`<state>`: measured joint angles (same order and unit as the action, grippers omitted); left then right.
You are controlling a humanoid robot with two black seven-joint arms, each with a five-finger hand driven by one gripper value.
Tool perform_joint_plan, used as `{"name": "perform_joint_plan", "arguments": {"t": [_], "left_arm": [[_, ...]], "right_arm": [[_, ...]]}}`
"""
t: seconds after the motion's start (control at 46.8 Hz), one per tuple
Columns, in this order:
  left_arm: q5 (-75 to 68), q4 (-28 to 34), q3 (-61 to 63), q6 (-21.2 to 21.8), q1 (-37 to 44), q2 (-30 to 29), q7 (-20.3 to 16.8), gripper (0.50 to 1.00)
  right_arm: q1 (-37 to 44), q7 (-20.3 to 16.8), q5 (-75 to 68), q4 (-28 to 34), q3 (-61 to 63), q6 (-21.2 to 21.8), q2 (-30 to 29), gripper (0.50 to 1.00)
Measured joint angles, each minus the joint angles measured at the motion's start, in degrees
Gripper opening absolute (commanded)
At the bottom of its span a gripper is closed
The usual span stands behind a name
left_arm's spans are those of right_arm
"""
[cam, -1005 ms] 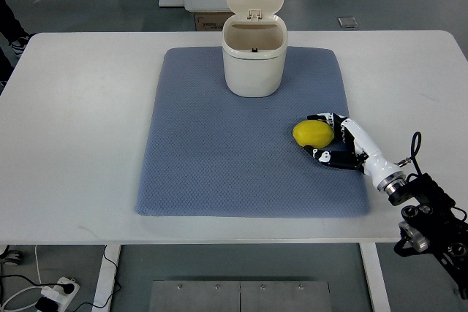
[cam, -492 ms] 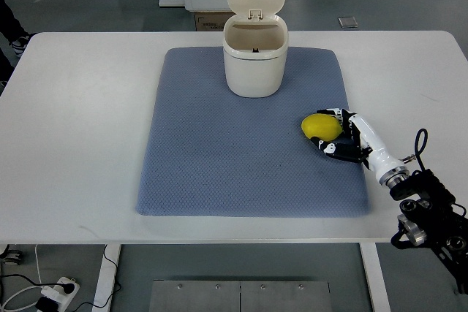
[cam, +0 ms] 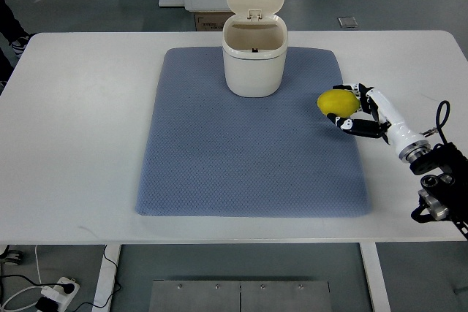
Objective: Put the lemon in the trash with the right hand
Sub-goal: 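Lift the lemon with the right hand and carry it above the bin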
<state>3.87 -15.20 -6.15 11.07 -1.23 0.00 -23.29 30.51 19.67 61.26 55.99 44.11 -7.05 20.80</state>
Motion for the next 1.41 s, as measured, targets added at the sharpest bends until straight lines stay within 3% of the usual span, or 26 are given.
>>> {"name": "perform_joint_plan", "arguments": {"t": [0.321,0.855,1.411], "left_arm": [[-0.03,0.00,0.00,-0.01,-0.02,0.00,0.00,1.000],[-0.02,0.00,0.00,-0.01,-0.01,0.00,0.00,1.000],[0.00,0.00,0.00,-0.01,0.00,0.00,0.01,1.000]], "right_arm": [[9.38,-4.08,-0.63,0.28,-2.77,0.16,3.76,0.500],[24.78,-9.95,-0.65,-0.50,-12.76,-0.03,3.65,0.500],[34.93,-11.61,-0.55,-6.38,-21.70,-0.48,-2.55,0.500]]}}
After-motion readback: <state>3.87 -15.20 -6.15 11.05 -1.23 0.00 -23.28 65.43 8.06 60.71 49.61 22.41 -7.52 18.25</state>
